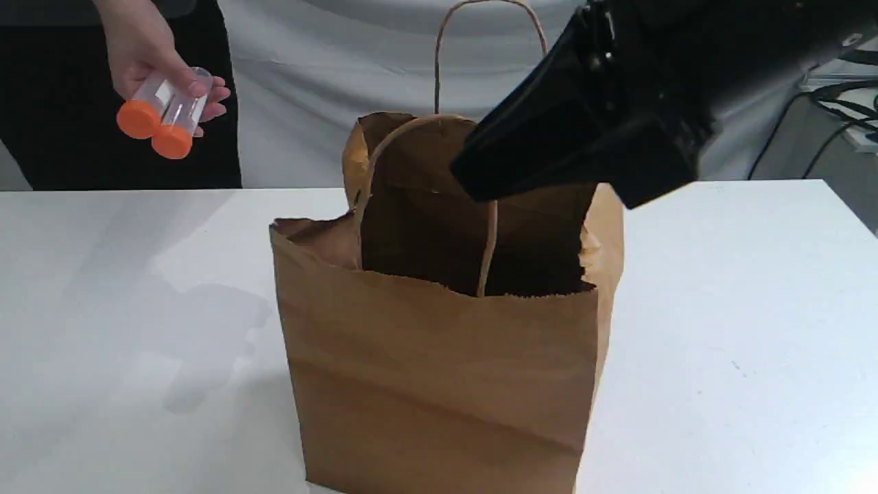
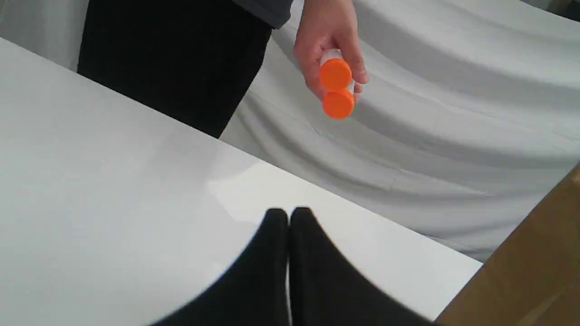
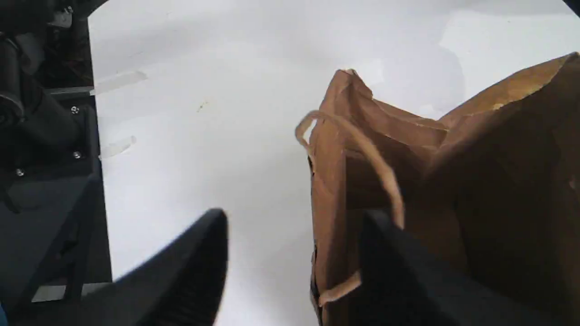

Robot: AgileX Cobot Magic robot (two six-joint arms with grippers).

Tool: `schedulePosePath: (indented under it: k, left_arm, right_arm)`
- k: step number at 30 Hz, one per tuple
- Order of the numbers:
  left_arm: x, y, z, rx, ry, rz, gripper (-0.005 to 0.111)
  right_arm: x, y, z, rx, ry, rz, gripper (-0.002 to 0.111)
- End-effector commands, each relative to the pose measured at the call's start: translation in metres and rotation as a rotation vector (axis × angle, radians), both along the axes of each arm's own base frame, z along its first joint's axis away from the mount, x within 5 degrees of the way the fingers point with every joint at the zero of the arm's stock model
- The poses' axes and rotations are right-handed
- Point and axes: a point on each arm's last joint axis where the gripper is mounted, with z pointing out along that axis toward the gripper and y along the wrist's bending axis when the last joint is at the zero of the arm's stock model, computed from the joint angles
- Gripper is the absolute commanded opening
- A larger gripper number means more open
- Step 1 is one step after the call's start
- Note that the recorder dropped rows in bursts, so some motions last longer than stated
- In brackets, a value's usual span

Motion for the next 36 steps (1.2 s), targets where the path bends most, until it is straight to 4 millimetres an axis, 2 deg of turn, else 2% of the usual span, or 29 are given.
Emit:
schedulePosePath:
  k: [1, 7, 12, 18, 25, 27, 30, 35, 36]
  left_arm:
    - [0.000, 0.000, 0.000, 0.005, -0.007, -0.002, 0.000]
    - [0.000, 0.000, 0.000, 0.005, -0.007, -0.002, 0.000]
    - [0.000, 0.000, 0.000, 0.005, -0.007, -0.002, 0.000]
    - [0.000, 0.000, 0.000, 0.003, -0.007, -0.002, 0.000]
    - [0.000, 0.000, 0.000, 0.003, -0.007, -0.002, 0.000]
    - [0.000, 0.000, 0.000, 0.003, -0.007, -0.002, 0.000]
    - [0.000, 0.000, 0.000, 0.003, -0.007, -0.002, 0.000]
    - [0.000, 0.000, 0.000, -0.003, -0.008, -0.003, 0.000]
    - [0.000, 0.000, 0.000, -0.013, -0.009, -0.003, 0.000]
  right_arm:
    - [0.001, 0.000, 0.003, 0.003, -0.012, -0.022, 0.059]
    - [-0.007, -0.001, 0.002, -0.002, 0.086, -0.028, 0.059]
    - [-0.010, -0.008, 0.006, -0.047, 0.038, -0.046, 0.058]
    - [0.007, -0.004, 0.004, -0.010, -0.045, -0.106, 0.057]
    - [0.031, 0.010, -0.024, -0.031, 0.036, -0.076, 0.056]
    - [0.034, 0.012, -0.030, -0.041, 0.054, -0.071, 0.053]
    - [0.035, 0.013, -0.034, -0.058, 0.066, -0.048, 0.039]
    - [0.033, 0.013, -0.033, -0.061, 0.066, -0.038, 0.003]
    - [0.033, 0.013, -0.033, -0.061, 0.066, -0.038, 0.000]
